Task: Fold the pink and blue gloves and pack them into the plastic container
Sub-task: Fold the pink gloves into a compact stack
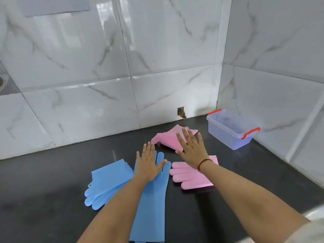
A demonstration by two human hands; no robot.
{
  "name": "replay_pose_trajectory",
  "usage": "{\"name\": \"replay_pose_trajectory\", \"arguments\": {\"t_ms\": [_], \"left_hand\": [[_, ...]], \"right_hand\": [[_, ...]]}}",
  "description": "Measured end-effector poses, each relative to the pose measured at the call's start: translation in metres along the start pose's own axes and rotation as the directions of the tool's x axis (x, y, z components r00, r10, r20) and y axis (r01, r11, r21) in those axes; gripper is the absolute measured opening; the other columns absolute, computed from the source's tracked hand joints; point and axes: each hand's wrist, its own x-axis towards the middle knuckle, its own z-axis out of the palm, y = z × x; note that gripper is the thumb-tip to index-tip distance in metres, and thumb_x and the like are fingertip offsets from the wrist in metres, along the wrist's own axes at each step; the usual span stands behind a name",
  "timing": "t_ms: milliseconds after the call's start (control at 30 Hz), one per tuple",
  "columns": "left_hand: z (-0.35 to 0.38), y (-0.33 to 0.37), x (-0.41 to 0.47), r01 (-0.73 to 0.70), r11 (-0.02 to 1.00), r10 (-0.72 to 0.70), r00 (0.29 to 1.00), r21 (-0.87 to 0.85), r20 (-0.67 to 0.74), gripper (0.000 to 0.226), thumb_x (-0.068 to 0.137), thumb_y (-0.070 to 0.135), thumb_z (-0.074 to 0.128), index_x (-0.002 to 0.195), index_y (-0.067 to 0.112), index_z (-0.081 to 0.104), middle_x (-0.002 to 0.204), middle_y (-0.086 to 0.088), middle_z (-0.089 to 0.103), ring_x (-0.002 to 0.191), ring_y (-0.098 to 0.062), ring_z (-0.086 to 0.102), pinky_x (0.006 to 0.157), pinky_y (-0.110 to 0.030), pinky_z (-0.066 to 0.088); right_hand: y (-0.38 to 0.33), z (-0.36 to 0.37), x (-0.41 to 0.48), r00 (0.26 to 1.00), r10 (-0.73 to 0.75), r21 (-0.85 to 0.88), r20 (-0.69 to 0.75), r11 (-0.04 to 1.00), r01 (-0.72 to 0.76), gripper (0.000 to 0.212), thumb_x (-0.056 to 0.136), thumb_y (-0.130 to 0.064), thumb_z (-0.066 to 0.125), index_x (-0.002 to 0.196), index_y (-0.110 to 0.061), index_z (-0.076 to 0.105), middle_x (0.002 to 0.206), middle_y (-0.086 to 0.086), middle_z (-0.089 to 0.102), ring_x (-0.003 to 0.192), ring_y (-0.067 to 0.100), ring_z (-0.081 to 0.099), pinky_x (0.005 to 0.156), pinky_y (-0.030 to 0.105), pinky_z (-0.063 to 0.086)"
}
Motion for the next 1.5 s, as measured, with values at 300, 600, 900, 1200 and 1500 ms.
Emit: {"name": "replay_pose_trajectory", "arguments": {"t_ms": [300,600,900,1200,1500], "left_hand": [[0.011,0.015,-0.004,0.019,0.999,-0.022,0.995,0.028,0.095,0.094,0.087,0.072,0.025,0.148,0.014,-0.015,0.159,-0.004,-0.016,0.145,-0.023,-0.015,0.112,-0.057,-0.006],[0.014,0.018,-0.004,0.077,0.995,-0.088,0.979,0.068,0.183,0.085,0.088,0.071,0.022,0.151,0.019,0.000,0.160,-0.007,-0.005,0.146,-0.027,-0.007,0.110,-0.062,-0.006],[0.012,0.020,-0.014,0.275,0.961,-0.275,0.959,0.013,0.066,0.080,0.088,0.069,0.022,0.151,0.022,0.010,0.160,-0.010,0.003,0.146,-0.029,-0.002,0.105,-0.070,-0.006],[0.029,0.019,-0.061,0.200,0.979,-0.203,0.968,0.035,0.148,0.088,0.084,0.075,0.013,0.149,0.023,-0.013,0.159,-0.008,-0.014,0.145,-0.028,-0.014,0.110,-0.054,-0.014],[0.024,-0.015,-0.045,-0.021,0.996,0.012,0.994,0.084,0.105,0.085,0.081,0.076,0.012,0.150,0.030,-0.006,0.160,-0.001,-0.004,0.146,-0.022,-0.007,0.113,-0.052,-0.009]], "right_hand": [[-0.002,0.013,-0.012,0.998,-0.005,0.041,0.065,0.999,0.002,0.074,0.093,-0.059,0.018,0.136,-0.027,-0.032,0.148,0.003,-0.032,0.145,0.027,-0.017,0.114,0.051,-0.009],[-0.002,0.021,-0.015,0.984,0.009,0.045,0.177,0.999,-0.017,0.074,0.092,-0.061,0.016,0.147,-0.023,-0.017,0.158,0.006,-0.016,0.146,0.025,-0.011,0.116,0.051,-0.004],[-0.003,0.020,-0.022,0.962,0.079,0.438,0.261,0.878,-0.192,0.063,0.093,-0.057,0.028,0.145,-0.021,0.030,0.155,0.005,0.026,0.144,0.022,0.020,0.118,0.047,0.009],[-0.004,0.029,-0.060,0.959,-0.130,0.312,0.253,0.949,0.046,0.075,0.083,-0.073,0.019,0.146,-0.032,0.024,0.159,0.000,0.013,0.147,0.019,0.009,0.118,0.045,-0.002],[-0.024,0.038,-0.032,0.951,-0.121,0.319,0.283,0.947,0.025,0.071,0.087,-0.069,0.020,0.148,-0.032,0.017,0.160,0.000,0.007,0.147,0.019,0.004,0.117,0.048,-0.003]]}}
